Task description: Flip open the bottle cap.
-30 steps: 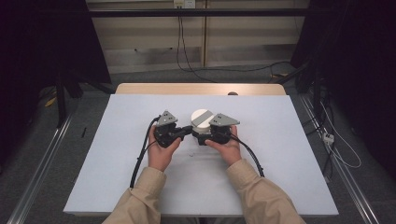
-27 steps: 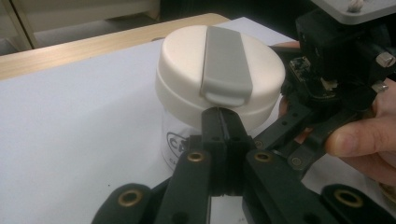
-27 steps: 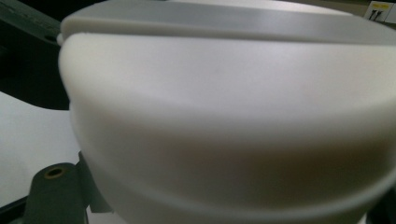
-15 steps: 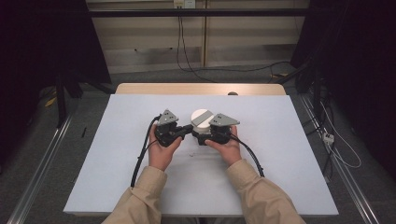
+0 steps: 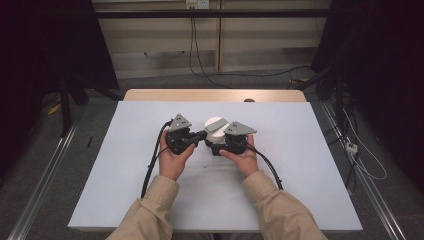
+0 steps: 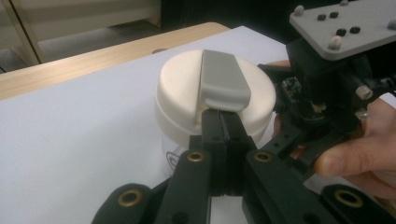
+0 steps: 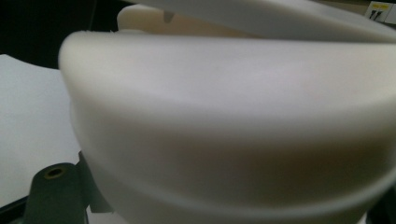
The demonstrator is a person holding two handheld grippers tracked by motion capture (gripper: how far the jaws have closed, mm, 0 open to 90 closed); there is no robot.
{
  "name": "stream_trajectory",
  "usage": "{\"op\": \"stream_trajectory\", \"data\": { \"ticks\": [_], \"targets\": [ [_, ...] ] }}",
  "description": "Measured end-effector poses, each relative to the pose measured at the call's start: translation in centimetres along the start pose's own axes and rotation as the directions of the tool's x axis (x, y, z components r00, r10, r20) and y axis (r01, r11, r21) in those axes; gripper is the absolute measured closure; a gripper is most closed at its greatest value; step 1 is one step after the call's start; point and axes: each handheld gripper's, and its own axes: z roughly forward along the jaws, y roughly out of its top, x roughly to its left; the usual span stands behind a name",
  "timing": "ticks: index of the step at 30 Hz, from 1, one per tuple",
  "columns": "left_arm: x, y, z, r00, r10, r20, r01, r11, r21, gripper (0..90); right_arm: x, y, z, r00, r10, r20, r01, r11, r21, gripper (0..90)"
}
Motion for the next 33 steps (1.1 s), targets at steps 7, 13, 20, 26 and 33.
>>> {"op": "stream_trajectory", "data": {
  "ticks": [7, 13, 20, 26, 33],
  "targets": [
    [-0.1, 0.7, 0.0, 0.9999, 0.017, -0.001, -0.017, 0.9999, -0.001, 90.0, 0.0, 0.0, 0.0, 1.0000, 0.001, 0.001, -0.001, 1.000, 0.000, 18.8],
    [-0.3, 0.9, 0.2, 0.9998, 0.018, 0.000, -0.018, 0.9998, -0.003, 90.0, 0.0, 0.0, 0.0, 1.0000, -0.002, 0.001, 0.002, 1.000, 0.000, 18.9],
    [-0.3, 1.2, 0.3, 0.9997, 0.023, 0.000, -0.023, 0.9997, -0.004, 90.0, 0.1, 0.0, 0.0, 1.0000, -0.005, 0.002, 0.005, 1.000, 0.001, 18.8],
    [-0.4, 1.7, 0.3, 0.9996, 0.027, 0.005, -0.027, 0.9996, -0.005, 90.0, 0.1, 0.0, 0.0, 1.0000, -0.007, 0.001, 0.007, 1.000, 0.000, 18.9],
    [-0.6, 2.5, 0.4, 0.9993, 0.037, 0.005, -0.037, 0.9993, -0.010, 90.0, 0.1, 0.0, 0.0, 1.0000, -0.004, 0.002, 0.004, 1.000, -0.001, 18.8]
  ]
}}
